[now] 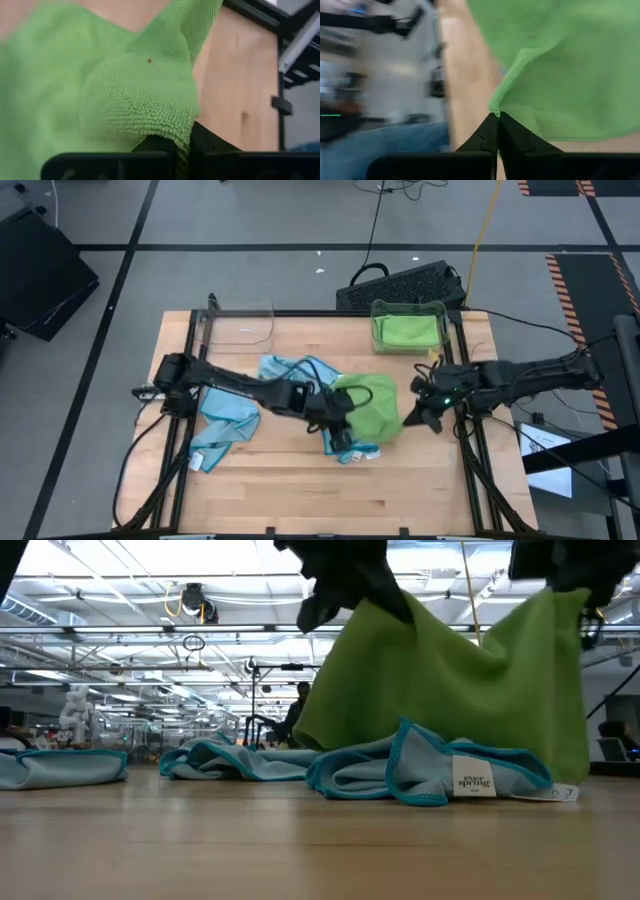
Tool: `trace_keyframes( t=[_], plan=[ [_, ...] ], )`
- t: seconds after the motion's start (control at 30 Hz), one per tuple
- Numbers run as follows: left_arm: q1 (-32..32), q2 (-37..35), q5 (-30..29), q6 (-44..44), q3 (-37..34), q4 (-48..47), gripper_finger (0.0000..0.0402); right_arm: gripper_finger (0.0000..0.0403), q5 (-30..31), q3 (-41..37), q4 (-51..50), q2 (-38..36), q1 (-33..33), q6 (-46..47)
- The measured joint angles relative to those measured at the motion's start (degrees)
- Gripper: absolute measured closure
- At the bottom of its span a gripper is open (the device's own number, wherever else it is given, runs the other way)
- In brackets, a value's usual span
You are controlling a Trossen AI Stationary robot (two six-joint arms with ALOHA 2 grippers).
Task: Sort microfiber towel by color & place in baskets
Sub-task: Fold the green towel
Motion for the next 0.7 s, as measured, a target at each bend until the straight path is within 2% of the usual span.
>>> trace_keyframes(
  t=[0.07,0.2,0.43,0.7],
  plan=[
    [-1.68,0.85,0.34,-1.88,0.00,0.29,0.0390,0.0403,-3.74,-4.91,8.28,0.00,1.02,5.89],
    [-4.59,2.38,0.38,-3.31,0.04,0.36,0.0397,0.0403,-5.58,-10.79,17.59,-0.09,3.23,12.37],
    [-7.06,4.15,-1.11,-7.57,0.02,-1.69,0.0353,0.0403,-5.00,-15.38,18.35,-0.26,4.97,15.50],
    [-6.98,3.60,-12.09,-7.23,0.02,-1.43,0.0299,0.0403,0.33,-18.27,18.31,-0.13,5.81,16.38]
  ],
)
